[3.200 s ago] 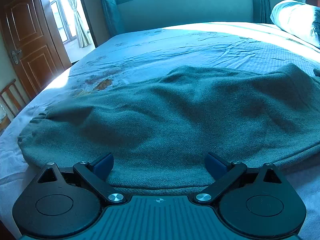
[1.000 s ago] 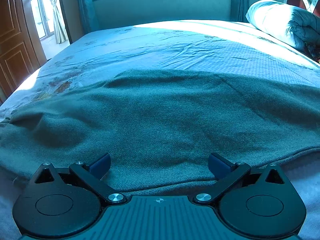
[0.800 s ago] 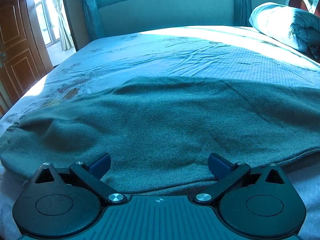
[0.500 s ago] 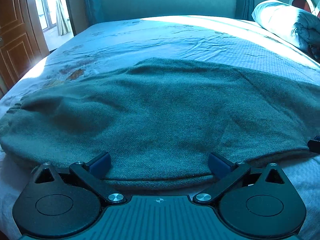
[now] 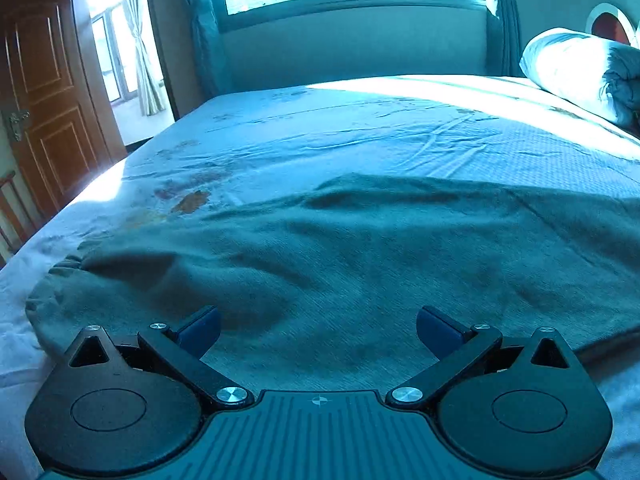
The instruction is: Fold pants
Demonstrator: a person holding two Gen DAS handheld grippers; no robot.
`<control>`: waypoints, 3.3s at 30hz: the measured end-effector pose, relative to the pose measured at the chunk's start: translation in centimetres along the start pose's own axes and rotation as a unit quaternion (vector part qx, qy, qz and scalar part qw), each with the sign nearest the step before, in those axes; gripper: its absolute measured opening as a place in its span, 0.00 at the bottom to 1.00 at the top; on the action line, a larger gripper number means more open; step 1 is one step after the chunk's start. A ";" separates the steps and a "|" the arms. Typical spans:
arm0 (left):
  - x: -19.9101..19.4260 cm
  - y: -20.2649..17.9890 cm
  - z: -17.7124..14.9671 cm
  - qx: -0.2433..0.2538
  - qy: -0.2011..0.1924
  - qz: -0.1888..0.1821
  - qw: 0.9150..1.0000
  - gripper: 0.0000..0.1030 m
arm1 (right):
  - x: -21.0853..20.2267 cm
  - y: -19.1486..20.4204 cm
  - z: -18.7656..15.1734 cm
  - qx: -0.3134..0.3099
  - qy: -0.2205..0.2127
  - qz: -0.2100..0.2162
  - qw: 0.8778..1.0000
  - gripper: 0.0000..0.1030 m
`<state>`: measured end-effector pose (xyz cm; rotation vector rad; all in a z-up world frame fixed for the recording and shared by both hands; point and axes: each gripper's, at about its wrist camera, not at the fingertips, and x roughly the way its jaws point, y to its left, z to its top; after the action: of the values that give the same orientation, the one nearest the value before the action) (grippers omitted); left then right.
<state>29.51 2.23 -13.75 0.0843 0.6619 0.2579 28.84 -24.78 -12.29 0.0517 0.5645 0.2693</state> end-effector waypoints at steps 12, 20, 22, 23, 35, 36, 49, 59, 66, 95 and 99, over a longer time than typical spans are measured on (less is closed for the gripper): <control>3.2 3.1 -1.3 -0.035 0.031 -0.014 0.999 1.00 | 1.0 -11.5 -1.7 0.062 0.048 -0.198 0.977 0.43; 2.7 4.7 -0.5 -0.032 0.009 0.015 0.999 1.00 | -1.6 -8.2 -0.5 0.061 0.000 -0.077 0.995 0.48; 2.7 7.4 -0.2 -0.040 0.007 0.037 0.998 1.00 | 0.2 -4.9 1.5 0.043 0.006 -0.001 0.999 0.49; 2.6 9.1 -0.2 -0.047 0.006 0.054 0.997 1.00 | 1.2 -3.0 2.4 0.029 0.007 0.027 0.999 0.49; 4.9 26.6 -2.6 -0.217 0.052 0.122 0.967 1.00 | 18.8 17.2 10.0 -0.090 0.075 0.154 0.981 0.33; 5.2 26.9 -2.8 -0.225 0.051 0.116 0.966 0.99 | 19.5 17.5 10.0 -0.095 0.081 0.155 0.980 0.33; 5.8 26.0 -4.6 -0.270 0.028 0.047 0.961 0.49 | 22.1 19.6 8.3 -0.186 0.137 0.164 0.959 0.00; 5.2 26.2 -5.6 -0.276 0.012 0.088 0.957 0.66 | 23.2 19.7 7.3 -0.203 0.124 0.103 0.966 0.00; 2.8 23.9 -3.4 -0.187 -0.010 0.156 0.970 0.91 | 16.0 16.9 8.0 -0.172 0.040 0.089 0.980 0.12; 3.2 8.5 -2.3 -0.090 0.013 0.062 0.994 0.95 | -9.6 -22.6 -4.2 0.281 -0.045 -0.225 0.932 0.27; 2.7 6.3 -1.9 -0.071 0.005 0.048 0.996 0.95 | -11.3 -25.7 -7.2 0.373 -0.062 -0.179 0.908 0.26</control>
<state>29.03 9.03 -15.84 -0.0219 0.6485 0.3981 21.96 -52.77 -15.66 0.6973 0.5125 -0.3224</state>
